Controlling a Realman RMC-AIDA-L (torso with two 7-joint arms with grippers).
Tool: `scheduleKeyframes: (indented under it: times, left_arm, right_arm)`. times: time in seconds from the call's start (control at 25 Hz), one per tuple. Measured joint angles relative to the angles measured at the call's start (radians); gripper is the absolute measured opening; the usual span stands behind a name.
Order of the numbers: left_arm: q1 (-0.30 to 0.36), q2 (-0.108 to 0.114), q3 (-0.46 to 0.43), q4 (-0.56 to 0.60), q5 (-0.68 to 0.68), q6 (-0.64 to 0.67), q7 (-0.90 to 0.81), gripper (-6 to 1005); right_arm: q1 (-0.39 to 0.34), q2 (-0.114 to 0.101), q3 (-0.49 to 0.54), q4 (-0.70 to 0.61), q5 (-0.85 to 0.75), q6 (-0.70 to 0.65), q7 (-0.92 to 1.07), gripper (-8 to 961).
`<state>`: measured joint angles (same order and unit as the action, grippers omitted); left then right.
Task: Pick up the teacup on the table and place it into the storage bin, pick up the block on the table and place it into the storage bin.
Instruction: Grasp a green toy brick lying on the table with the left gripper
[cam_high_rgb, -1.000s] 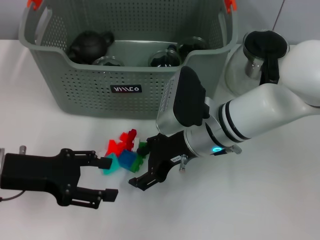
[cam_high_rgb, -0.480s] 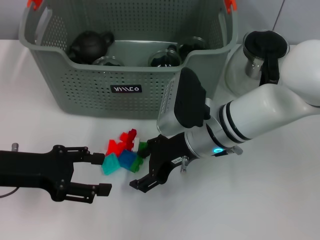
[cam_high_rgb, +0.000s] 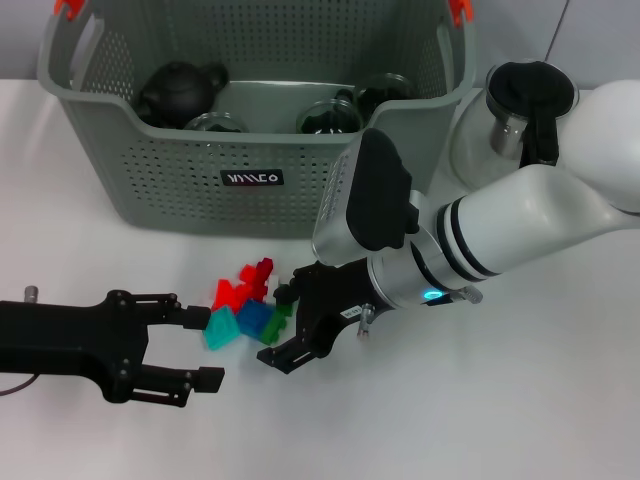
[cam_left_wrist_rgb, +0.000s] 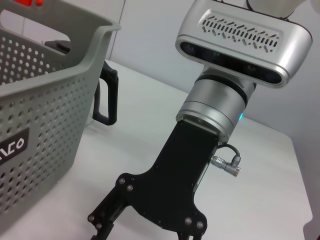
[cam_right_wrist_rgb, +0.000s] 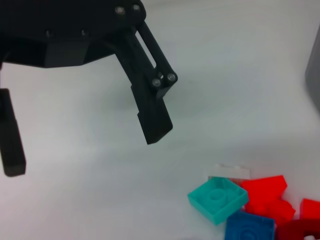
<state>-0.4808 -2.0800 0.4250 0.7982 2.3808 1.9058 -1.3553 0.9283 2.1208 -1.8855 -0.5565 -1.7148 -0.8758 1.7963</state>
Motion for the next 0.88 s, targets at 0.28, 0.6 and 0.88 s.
scheduleKeyframes:
  times: [0.28, 0.6, 0.88]
  left_arm:
    - [-0.003, 0.001, 0.001, -0.002, 0.0, -0.002, 0.003, 828]
    - [-0.002, 0.001, 0.0, -0.005, 0.0, -0.003, 0.006, 828]
    - [-0.002, 0.001, 0.0, -0.005, 0.0, -0.002, 0.006, 828]
  right_arm:
    - [-0.001, 0.003, -0.025, 0.002, 0.024, 0.022, 0.0, 881]
    - [-0.002, 0.004, -0.048, 0.004, 0.036, 0.031, 0.0, 882]
    - [-0.002, 0.0, -0.049, 0.001, 0.037, 0.005, 0.0, 881]
